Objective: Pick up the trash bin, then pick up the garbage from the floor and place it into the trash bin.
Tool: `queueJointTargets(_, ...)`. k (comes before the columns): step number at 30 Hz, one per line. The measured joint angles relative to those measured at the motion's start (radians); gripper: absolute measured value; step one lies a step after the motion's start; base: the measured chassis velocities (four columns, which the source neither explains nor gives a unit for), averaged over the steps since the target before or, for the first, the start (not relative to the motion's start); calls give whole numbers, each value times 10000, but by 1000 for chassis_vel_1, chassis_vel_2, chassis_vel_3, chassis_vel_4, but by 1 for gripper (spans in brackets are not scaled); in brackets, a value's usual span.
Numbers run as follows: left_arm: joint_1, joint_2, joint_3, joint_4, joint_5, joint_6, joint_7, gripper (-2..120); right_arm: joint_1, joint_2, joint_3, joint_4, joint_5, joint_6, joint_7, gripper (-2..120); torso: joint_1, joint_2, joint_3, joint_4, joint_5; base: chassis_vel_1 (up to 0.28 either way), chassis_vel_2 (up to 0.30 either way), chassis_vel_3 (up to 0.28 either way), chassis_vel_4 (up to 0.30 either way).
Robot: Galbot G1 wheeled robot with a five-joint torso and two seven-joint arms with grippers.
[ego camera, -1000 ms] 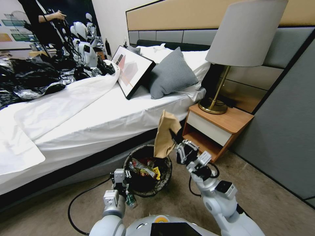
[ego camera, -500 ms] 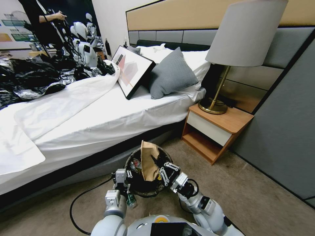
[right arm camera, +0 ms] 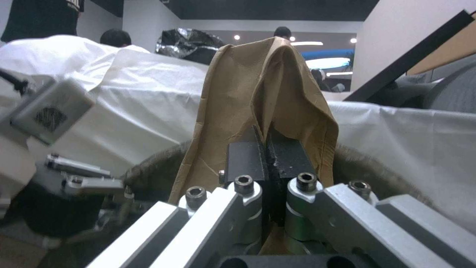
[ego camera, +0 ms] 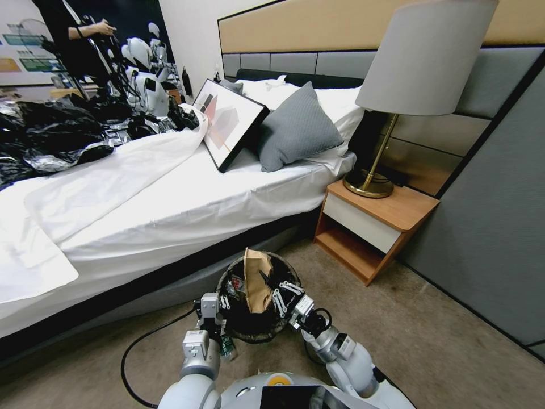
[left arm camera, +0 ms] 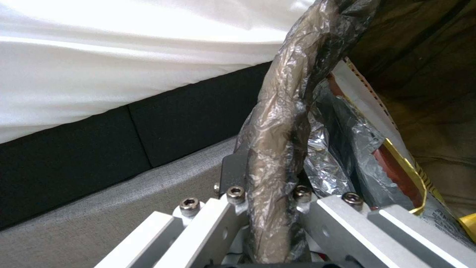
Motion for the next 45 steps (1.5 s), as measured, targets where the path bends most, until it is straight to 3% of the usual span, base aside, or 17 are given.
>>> queueJointTargets(2, 2, 1, -2, -7, 0, -1, 0, 0, -12, 7, -24, -61, -60, 0, 64, 1, 0, 0, 0, 0, 0, 0, 0, 0, 0)
queueJointTargets(8, -1, 4, -6, -11, -6, -3, 0, 0, -70, -12, -93, -164, -238, -1, 228, 19, 0, 0, 0, 0, 0, 0, 0, 0, 0)
queueJointTargets(11, -22, 7, -2, 4, -21, -5, 0, 0, -145, -60, -121, -175, -304, 22, 250, 36, 0, 0, 0, 0, 0, 0, 0, 0, 0)
queueJointTargets(17, -49, 29, -31, 15, -59, -6, -1, 0, -229, -122, -111, -165, -390, 62, 259, 52, 1, 0, 0, 0, 0, 0, 0, 0, 0)
queueJointTargets(19, -58, 48, -59, 15, -91, -5, -1, 0, -270, -165, -90, -95, -416, 79, 265, 65, 0, 0, 0, -1, 0, 0, 0, 0, 0)
queueJointTargets(21, -60, 52, -69, 15, -97, -5, -1, 0, -278, -178, -82, -57, -423, 80, 266, 68, 0, 0, 0, 0, 0, 0, 0, 0, 0)
queueJointTargets(29, -104, 53, -108, 60, -122, 6, -4, 0, -410, -276, -31, 482, -508, 75, 364, 98, 0, 0, 0, 0, 0, 0, 0, 0, 0)
queueJointTargets(45, -79, 6, -100, -27, -106, 35, -8, 0, -598, -496, 431, 1356, -831, -49, 501, 100, 1, 0, 0, 0, 0, 0, 0, 0, 0)
